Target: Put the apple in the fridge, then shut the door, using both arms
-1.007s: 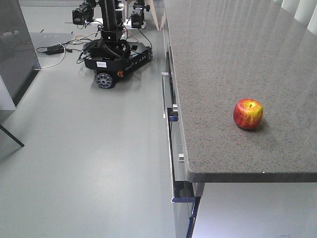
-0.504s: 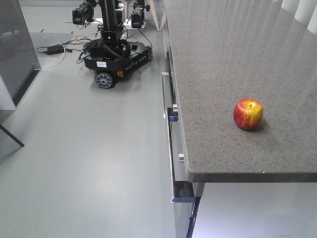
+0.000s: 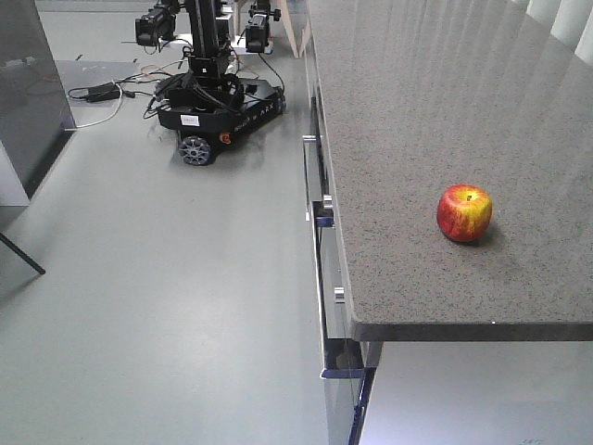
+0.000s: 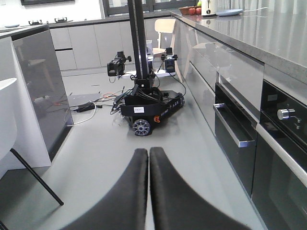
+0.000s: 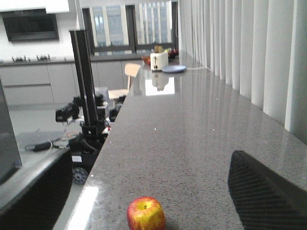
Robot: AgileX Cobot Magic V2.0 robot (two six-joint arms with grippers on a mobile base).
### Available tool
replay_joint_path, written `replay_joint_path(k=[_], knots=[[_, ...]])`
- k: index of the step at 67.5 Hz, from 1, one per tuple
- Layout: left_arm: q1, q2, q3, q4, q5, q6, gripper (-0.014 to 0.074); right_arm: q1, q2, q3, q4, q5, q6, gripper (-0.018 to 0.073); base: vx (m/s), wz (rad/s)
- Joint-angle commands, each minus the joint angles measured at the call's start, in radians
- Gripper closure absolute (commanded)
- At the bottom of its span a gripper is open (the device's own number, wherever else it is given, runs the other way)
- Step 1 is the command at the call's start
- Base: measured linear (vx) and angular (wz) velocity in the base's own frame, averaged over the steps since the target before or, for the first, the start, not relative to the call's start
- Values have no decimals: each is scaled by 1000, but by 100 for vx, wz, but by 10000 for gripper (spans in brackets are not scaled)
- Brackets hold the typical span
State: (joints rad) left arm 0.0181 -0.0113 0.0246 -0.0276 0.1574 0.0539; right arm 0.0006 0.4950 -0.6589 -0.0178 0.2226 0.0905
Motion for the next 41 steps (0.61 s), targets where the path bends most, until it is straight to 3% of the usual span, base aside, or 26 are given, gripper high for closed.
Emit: replay_joint_path(k=[1, 13, 17, 25, 33, 41], knots=[[5, -16, 28, -5, -74, -10, 602, 1, 85, -108, -1, -27, -47, -82, 0, 0], [5, -16, 28, -5, -74, -10, 602, 2, 312, -336, 62, 131, -141, -74, 0, 0], [5, -16, 28, -5, -74, -10, 602, 2, 388, -399, 140, 180, -200, -72, 0, 0], [5, -16, 28, -5, -74, -10, 602, 2, 565, -523, 349, 271, -412, -67, 0, 0], [5, -16, 28, -5, -74, -10, 602, 2, 710, -587, 480, 281, -550, -64, 0, 0], [5, -16, 28, -5, -74, -10, 602, 2, 838, -621, 513, 247, -573, -64, 0, 0]])
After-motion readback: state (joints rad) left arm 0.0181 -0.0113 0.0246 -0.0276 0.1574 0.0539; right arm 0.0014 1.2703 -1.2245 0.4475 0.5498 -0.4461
